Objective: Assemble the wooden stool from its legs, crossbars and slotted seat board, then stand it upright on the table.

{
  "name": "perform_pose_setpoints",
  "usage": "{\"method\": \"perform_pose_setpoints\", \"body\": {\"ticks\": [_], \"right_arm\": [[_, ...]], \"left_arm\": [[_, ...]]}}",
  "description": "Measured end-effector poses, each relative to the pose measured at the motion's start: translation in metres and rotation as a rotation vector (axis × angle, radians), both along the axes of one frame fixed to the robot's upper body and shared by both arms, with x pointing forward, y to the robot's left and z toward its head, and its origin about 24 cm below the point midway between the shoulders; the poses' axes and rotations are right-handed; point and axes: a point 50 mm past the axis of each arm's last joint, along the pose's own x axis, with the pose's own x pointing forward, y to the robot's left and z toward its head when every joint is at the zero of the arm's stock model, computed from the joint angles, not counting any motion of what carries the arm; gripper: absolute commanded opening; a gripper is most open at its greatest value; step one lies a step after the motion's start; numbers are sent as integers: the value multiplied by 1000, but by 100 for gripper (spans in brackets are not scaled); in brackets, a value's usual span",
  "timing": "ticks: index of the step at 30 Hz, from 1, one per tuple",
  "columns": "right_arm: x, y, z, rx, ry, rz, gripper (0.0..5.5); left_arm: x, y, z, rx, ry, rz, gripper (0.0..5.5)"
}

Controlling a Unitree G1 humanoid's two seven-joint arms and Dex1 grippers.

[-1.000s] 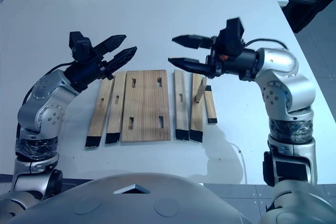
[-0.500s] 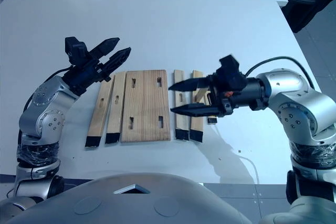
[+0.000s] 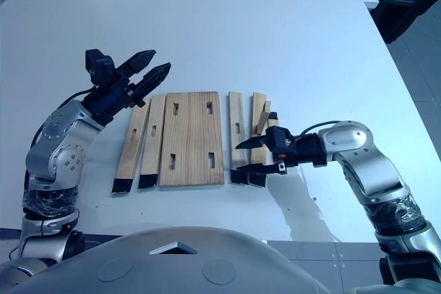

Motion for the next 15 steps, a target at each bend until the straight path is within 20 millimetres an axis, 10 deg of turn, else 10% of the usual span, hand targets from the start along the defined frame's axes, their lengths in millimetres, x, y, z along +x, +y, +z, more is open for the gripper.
{"method": "perform_pose_setpoints", "body": {"ticks": [15], "right_arm": [[4,-24,-27,-122,-10,10,248]], "left_arm": [[-4,-4,-6,-1,4,10,277]]}}
